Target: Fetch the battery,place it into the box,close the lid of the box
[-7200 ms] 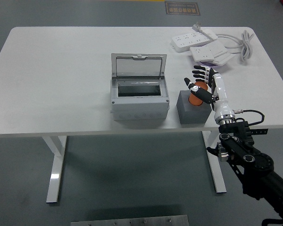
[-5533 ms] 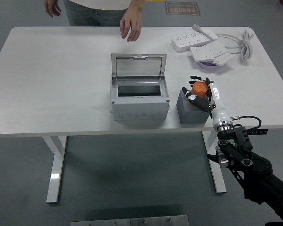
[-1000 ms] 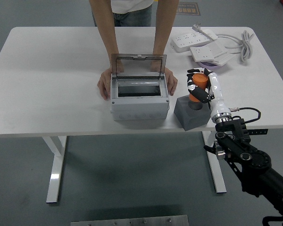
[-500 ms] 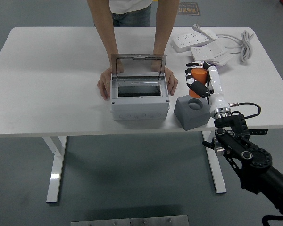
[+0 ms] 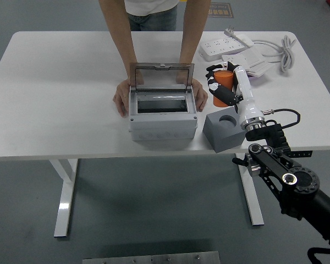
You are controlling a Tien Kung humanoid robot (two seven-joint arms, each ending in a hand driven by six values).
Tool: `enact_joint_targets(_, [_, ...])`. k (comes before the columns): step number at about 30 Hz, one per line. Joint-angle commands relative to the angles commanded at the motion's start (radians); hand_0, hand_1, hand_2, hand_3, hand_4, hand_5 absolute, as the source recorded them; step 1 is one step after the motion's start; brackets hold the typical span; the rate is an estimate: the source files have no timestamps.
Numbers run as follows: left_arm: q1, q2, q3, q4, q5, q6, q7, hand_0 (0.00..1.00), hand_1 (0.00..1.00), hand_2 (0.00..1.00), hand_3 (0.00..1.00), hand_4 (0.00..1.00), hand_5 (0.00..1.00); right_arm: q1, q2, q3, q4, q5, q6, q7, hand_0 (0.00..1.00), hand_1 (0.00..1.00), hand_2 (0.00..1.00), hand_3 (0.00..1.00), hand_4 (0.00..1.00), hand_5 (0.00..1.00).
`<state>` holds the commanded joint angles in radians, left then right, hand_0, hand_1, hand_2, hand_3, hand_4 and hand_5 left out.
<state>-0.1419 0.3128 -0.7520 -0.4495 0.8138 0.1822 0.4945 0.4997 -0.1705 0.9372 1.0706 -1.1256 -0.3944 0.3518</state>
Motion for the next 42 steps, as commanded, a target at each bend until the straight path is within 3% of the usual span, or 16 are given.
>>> enact_joint_targets(4, [0.0,0.002,0.0,0.0,0.0,0.0,0.001,0.684,0.745,0.6,0.501,0.336,0.003,0.031,-0.018,-0.027,0.022,-0.082,0.017,-0.07,0.096,0.234,0.27,0.293,0.102,0.028])
enact_joint_targets(6, [0.0,0.003,0.0,0.0,0.0,0.0,0.0,0.684,0.749,0.602,0.501,0.339,0.008,0.048,-0.024,-0.039,0.029,-0.126,0.027,-0.103,0.047,0.211,0.269,0.321,0.09,0.01])
enact_joint_targets(13, [-0.002,0.007,0.0,0.0,0.0,-0.001,0.001,0.685,0.749,0.603,0.502,0.336,0.012,0.155,-0.066,-0.147,0.045,-0.367,0.085,-0.256,0.046,0.21,0.265,0.32,0.045,0.014])
enact_joint_targets(18, [-0.001,0.011,-0.002,0.0,0.001,-0.001,0.003,0.685,0.75,0.604,0.502,0.336,0.013,0.208,-0.073,-0.183,0.028,-0.492,0.097,-0.304,0.05,0.212,0.266,0.321,0.039,0.019])
enact_joint_targets(25, [-0.002,0.015,-0.003,0.0,0.004,-0.002,0.004,0.685,0.75,0.604,0.5,0.335,0.014,0.273,-0.057,-0.231,-0.014,-0.616,0.117,-0.358,0.055,0.22,0.27,0.322,0.034,0.027])
enact_joint_targets(42, [-0.011,0.02,-0.01,-0.001,0.016,-0.004,0.01,0.686,0.751,0.603,0.501,0.333,0.014,0.343,0.036,-0.328,-0.127,-0.655,0.132,-0.431,0.054,0.222,0.274,0.328,0.042,0.019])
